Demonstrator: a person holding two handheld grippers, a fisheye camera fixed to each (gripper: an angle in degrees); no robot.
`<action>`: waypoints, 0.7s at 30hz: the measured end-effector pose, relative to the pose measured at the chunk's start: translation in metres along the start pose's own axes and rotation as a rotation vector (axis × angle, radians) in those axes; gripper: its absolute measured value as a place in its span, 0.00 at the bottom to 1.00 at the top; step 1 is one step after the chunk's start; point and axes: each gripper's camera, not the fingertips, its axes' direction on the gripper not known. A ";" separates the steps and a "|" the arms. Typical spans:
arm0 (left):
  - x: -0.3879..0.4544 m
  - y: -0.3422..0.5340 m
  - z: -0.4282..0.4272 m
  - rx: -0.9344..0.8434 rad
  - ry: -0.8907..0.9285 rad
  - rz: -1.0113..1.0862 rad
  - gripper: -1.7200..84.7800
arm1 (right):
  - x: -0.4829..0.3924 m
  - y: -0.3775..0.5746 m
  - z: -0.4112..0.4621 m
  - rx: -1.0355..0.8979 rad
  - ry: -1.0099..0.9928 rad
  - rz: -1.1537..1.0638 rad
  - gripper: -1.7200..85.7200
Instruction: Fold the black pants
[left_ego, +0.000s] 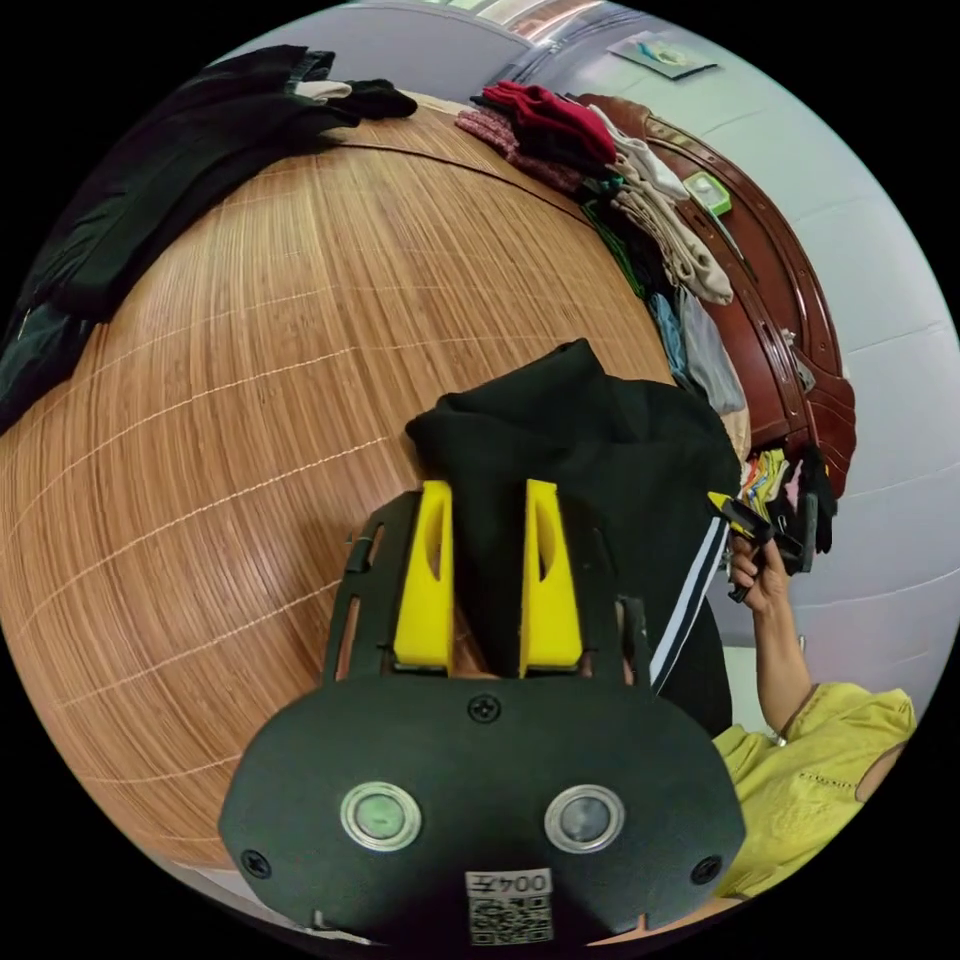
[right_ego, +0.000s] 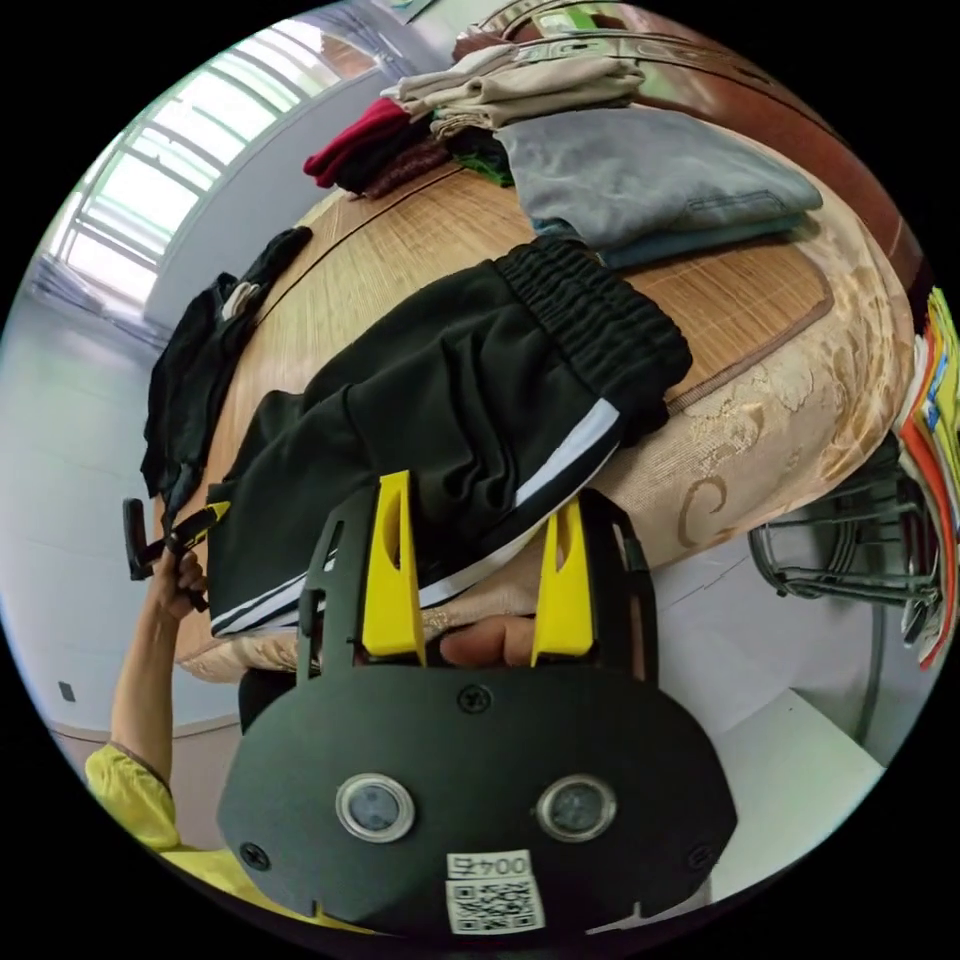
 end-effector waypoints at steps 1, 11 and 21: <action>0.003 0.010 -0.004 0.019 0.015 0.001 0.12 | -0.010 -0.003 -0.002 -0.002 0.024 -0.021 0.22; 0.035 0.228 -0.048 0.263 -0.026 -0.288 0.10 | -0.156 -0.101 0.027 -0.059 0.183 -0.404 0.19; 0.188 0.335 0.036 0.396 0.001 -0.377 0.13 | -0.297 -0.156 0.010 0.024 0.455 -0.617 0.20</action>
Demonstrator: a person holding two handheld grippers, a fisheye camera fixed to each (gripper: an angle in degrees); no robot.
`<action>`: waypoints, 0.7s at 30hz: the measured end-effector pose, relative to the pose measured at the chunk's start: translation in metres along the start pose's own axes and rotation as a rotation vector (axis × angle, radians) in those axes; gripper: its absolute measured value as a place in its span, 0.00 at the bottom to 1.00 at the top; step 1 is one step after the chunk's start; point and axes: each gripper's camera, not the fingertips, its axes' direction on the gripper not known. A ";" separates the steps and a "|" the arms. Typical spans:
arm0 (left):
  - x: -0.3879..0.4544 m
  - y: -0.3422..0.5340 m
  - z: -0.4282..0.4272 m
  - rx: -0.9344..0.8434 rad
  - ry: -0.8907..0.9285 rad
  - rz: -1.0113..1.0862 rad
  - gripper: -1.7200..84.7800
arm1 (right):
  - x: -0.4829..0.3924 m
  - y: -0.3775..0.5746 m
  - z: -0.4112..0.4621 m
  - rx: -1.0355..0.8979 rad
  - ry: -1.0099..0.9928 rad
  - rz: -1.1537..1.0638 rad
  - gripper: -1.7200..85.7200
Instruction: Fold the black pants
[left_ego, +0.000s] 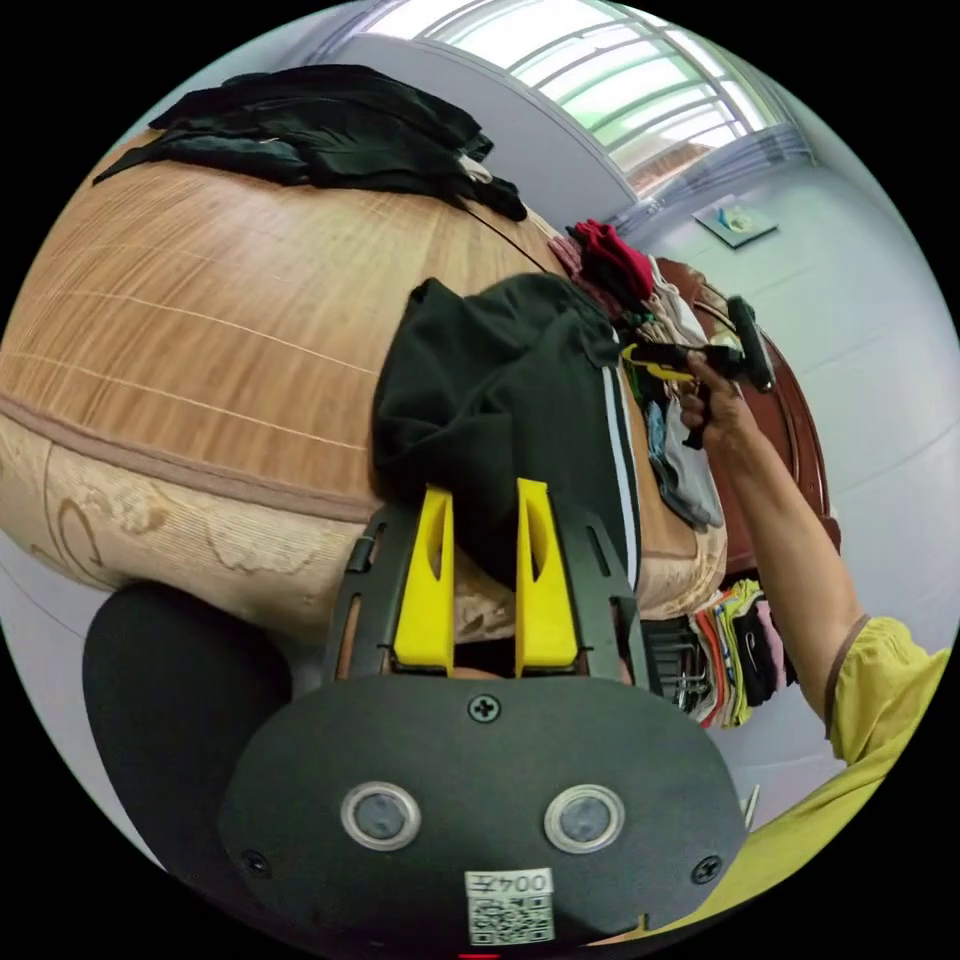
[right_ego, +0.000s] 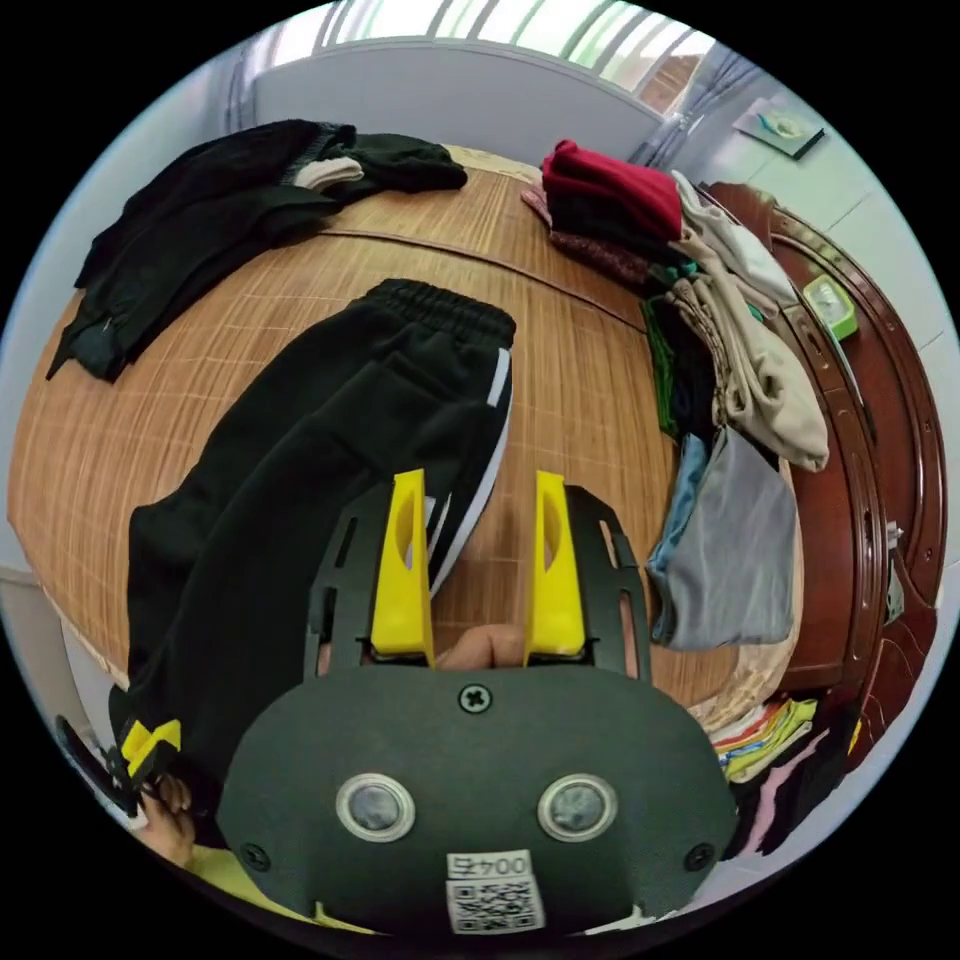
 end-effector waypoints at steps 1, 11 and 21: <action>0.009 0.012 0.002 -0.012 0.019 0.026 0.13 | 0.001 0.016 -0.011 0.013 -0.009 -0.004 0.20; 0.038 0.057 -0.092 0.057 -0.070 0.293 0.10 | -0.022 0.190 -0.068 -0.078 -0.634 0.067 0.02; 0.116 0.016 -0.057 -0.066 -0.193 0.872 0.17 | -0.088 0.189 -0.063 -0.146 -0.426 0.017 0.01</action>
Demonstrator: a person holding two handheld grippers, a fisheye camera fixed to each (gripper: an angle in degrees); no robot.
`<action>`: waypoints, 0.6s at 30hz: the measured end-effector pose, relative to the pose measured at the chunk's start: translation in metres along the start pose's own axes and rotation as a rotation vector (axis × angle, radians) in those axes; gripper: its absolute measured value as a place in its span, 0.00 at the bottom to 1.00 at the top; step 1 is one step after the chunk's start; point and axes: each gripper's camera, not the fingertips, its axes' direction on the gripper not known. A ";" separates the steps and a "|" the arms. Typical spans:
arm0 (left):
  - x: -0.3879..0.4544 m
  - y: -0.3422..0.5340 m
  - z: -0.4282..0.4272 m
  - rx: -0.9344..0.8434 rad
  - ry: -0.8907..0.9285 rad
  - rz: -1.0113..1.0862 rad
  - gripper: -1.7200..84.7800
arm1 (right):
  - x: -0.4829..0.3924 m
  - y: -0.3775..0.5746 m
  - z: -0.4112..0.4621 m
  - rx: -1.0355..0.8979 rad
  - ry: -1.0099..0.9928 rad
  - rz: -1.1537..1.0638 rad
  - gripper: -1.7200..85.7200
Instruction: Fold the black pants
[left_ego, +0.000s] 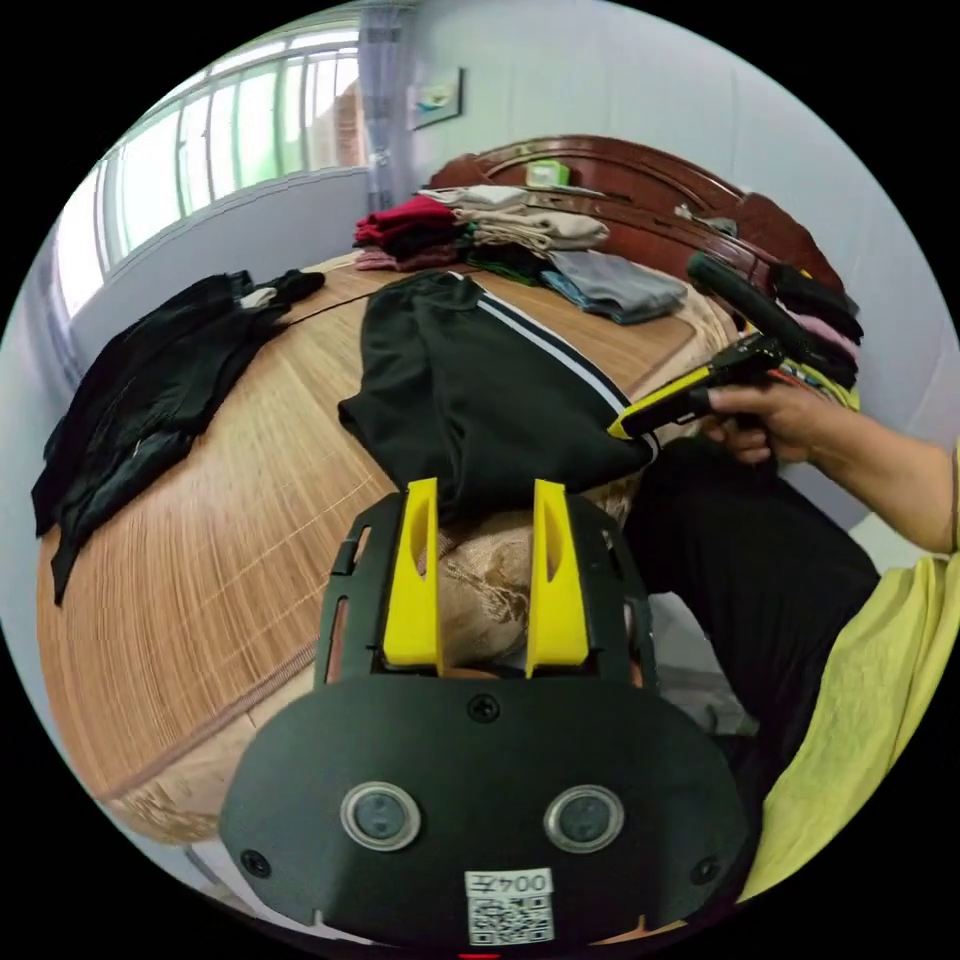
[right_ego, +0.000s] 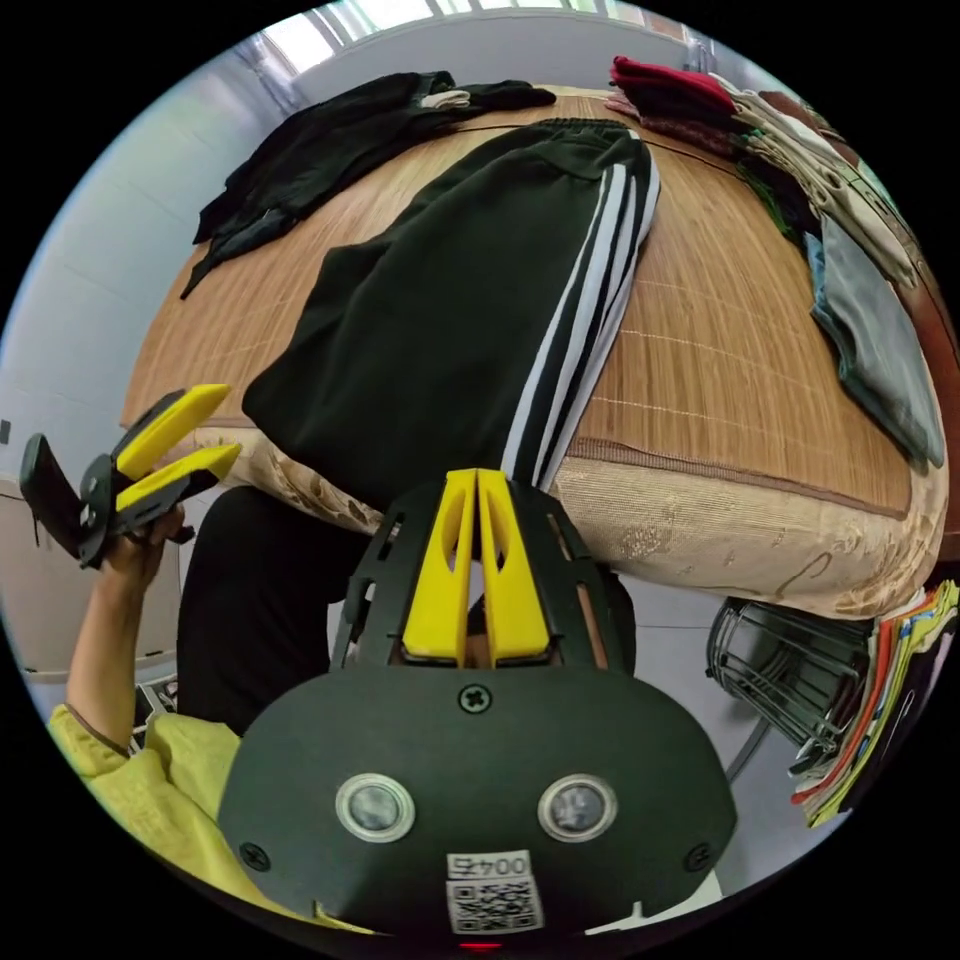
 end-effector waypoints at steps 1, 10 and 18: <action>-0.003 -0.009 0.005 -0.013 0.027 0.020 0.17 | -0.004 -0.002 -0.002 0.012 0.002 -0.013 0.01; -0.020 -0.086 0.042 -0.117 0.107 0.187 0.19 | -0.038 -0.034 -0.011 -0.068 0.091 -0.103 0.01; -0.051 -0.139 0.084 -0.223 0.264 0.289 0.20 | -0.048 -0.093 -0.071 -0.018 0.065 -0.165 0.01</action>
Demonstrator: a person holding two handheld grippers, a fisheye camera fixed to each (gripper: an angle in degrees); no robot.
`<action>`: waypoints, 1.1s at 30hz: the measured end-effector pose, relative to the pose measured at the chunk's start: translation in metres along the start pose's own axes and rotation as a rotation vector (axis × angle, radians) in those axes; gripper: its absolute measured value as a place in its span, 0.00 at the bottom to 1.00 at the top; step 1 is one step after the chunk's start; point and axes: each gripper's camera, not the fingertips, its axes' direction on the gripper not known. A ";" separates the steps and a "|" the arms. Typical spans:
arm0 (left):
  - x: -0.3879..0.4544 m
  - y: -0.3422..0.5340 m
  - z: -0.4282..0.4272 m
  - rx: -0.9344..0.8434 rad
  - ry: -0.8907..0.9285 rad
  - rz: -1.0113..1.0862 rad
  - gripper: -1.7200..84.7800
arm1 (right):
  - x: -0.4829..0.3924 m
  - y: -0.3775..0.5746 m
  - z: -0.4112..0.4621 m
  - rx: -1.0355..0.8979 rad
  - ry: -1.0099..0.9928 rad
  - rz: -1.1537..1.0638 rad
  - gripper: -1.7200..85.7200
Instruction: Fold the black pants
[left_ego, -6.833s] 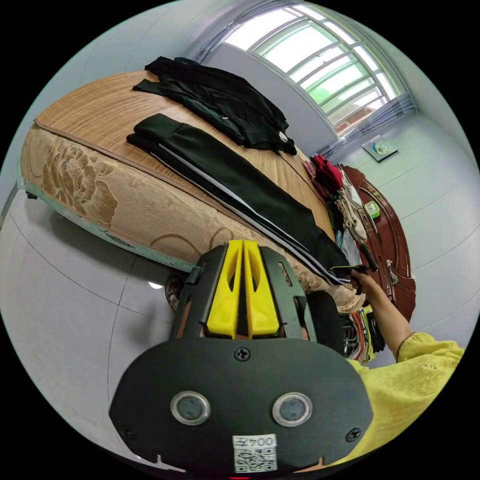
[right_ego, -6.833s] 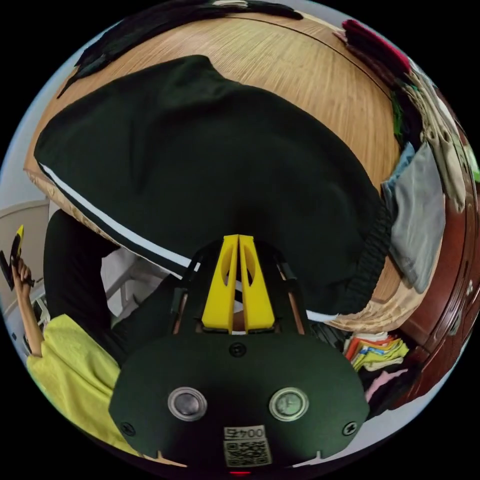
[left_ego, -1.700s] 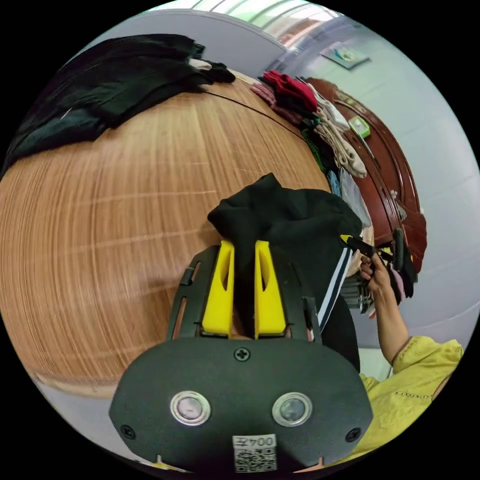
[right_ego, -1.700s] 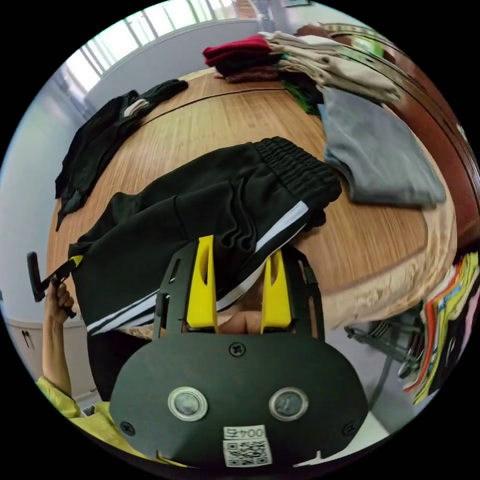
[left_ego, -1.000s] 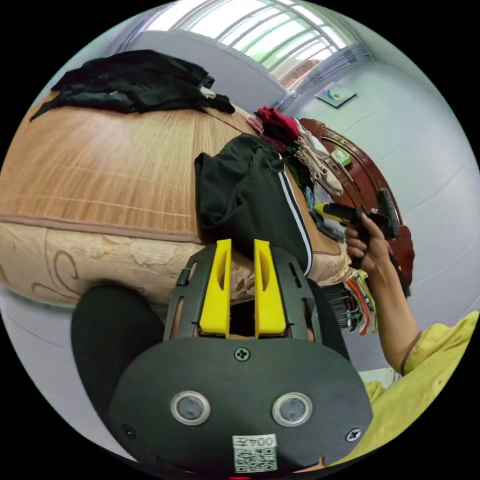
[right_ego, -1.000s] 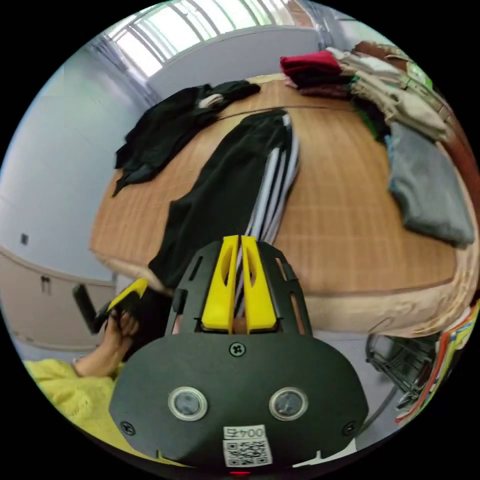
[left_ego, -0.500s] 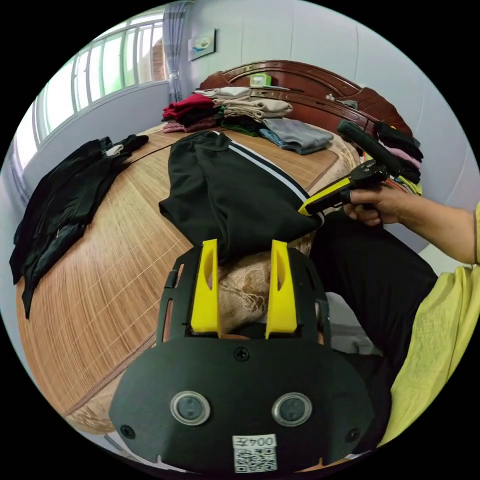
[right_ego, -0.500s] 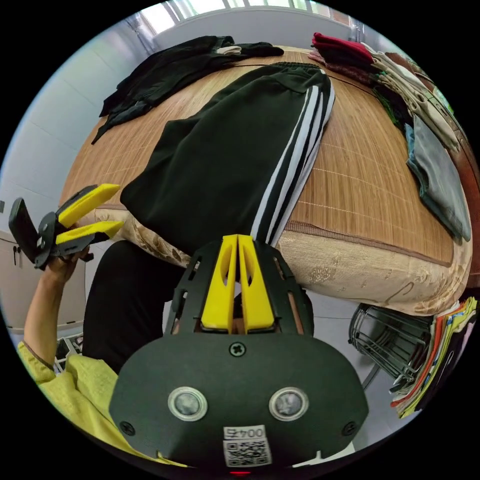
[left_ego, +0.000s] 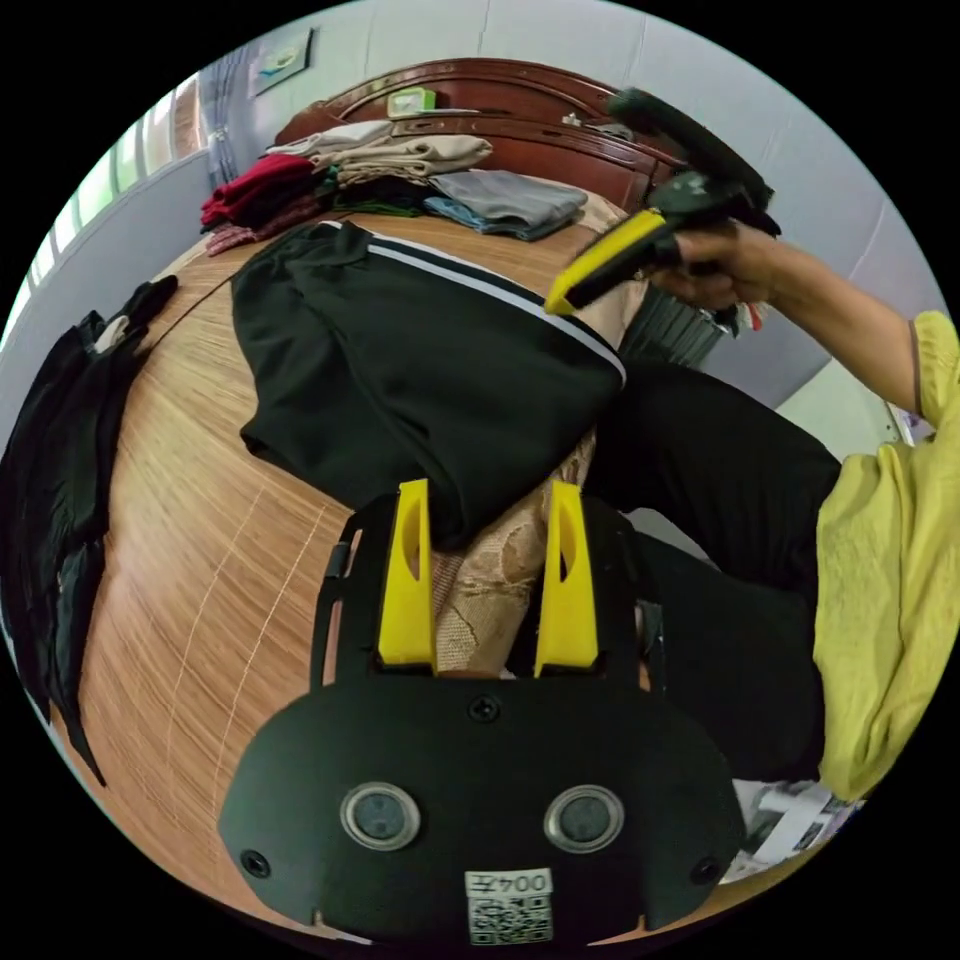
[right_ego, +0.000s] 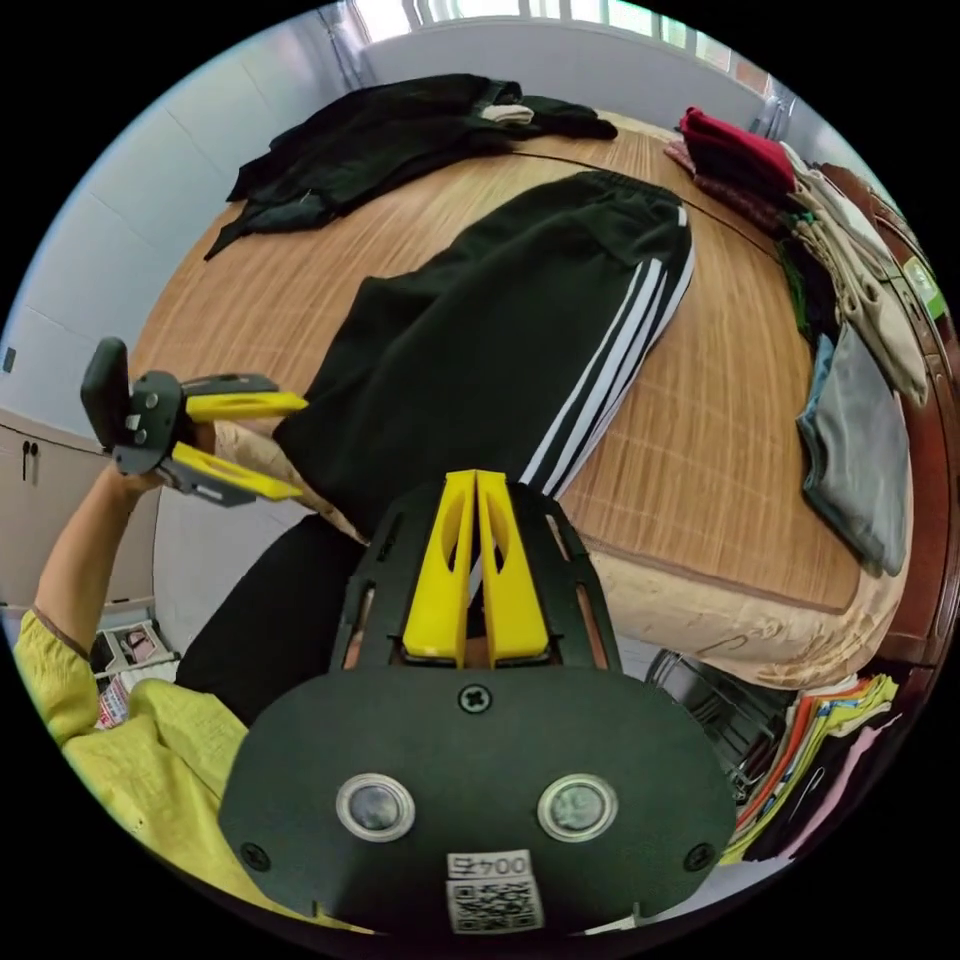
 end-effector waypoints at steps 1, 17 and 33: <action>-0.004 -0.006 0.006 -0.026 0.014 0.028 0.20 | 0.000 -0.015 0.002 -0.026 0.009 -0.006 0.01; -0.085 -0.029 0.018 -0.020 0.211 0.014 0.11 | -0.037 -0.117 0.074 -0.501 0.276 -0.342 0.01; -0.081 0.058 -0.022 0.090 0.238 -0.275 0.06 | 0.015 -0.065 0.092 -0.318 0.140 -0.308 0.02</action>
